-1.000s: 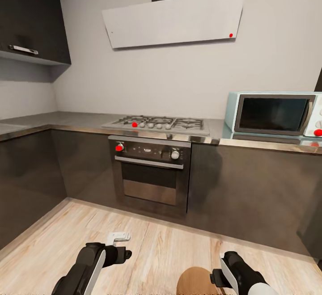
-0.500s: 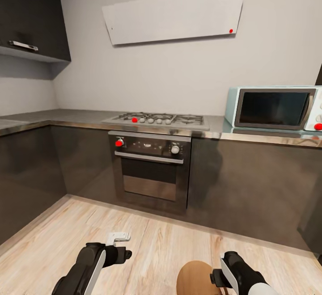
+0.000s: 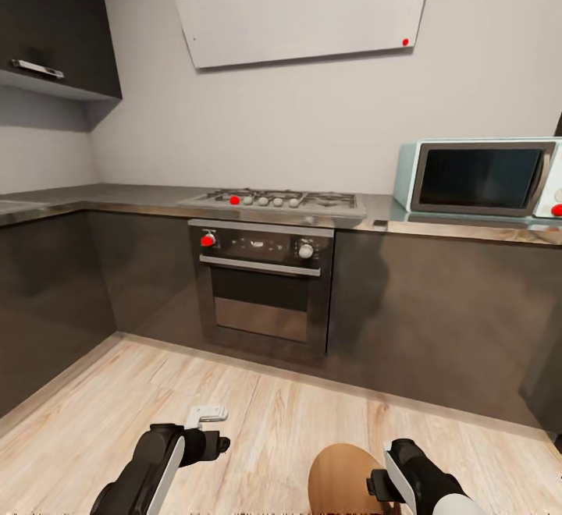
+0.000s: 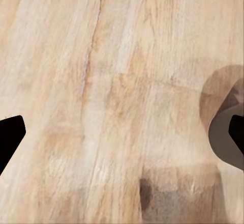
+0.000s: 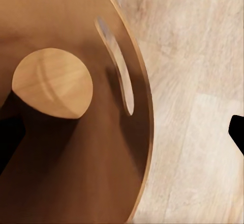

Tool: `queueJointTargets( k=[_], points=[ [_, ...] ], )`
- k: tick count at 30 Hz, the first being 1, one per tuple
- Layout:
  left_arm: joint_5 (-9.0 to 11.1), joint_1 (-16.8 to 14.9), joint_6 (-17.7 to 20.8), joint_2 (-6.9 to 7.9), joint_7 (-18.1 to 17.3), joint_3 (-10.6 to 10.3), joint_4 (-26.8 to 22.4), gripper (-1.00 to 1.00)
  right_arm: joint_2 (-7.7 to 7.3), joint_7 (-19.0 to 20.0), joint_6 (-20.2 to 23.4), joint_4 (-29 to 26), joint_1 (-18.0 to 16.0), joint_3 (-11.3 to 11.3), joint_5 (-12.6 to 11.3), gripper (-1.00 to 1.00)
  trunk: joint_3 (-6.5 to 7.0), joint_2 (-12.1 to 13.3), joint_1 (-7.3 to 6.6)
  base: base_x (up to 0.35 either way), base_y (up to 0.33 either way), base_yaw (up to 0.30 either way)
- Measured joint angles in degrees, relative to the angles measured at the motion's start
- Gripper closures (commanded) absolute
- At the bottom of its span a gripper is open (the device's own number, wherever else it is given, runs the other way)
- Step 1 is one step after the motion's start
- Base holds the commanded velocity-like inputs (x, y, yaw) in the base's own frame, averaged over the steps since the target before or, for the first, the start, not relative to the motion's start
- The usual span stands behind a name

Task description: Put the three can of soda from the living room inside the tash can in the kitchen.

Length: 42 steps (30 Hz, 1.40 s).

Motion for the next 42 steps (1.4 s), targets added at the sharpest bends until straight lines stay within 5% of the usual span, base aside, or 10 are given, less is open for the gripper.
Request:
queueJointTargets(
  k=[19, 38, 39, 42],
  points=[
    [0.1, 0.0, 0.0, -0.02, 0.0, 0.0, 0.0, -1.0, -0.37, 0.0, -0.1, 0.0, 0.0, 0.0, 0.0, -1.0, -4.21, -0.3, 0.49, 0.0, 0.0, 0.0],
    [0.0, 0.0, 0.0, -0.07, 0.0, 0.0, 0.0, -1.0, -0.61, 0.0, -0.1, 0.0, 0.0, 0.0, 0.0, -1.0, -4.22, -0.3, 0.49, 0.0, 0.0, 0.0],
    [0.0, 0.0, 0.0, -0.07, 0.0, 0.0, 0.0, -1.0, -0.61, 0.0, -0.1, 0.0, 0.0, 0.0, 0.0, 1.0, -4.22, -0.3, 0.49, 0.0, 0.0, 0.0],
    [0.0, 0.0, 0.0, -0.07, 0.0, 0.0, 0.0, -1.0, -0.58, 0.0, -0.1, 0.0, 0.0, 0.0, 0.0, 1.0, -4.22, -0.3, 0.49, 0.0, 0.0, 0.0]
  ],
)
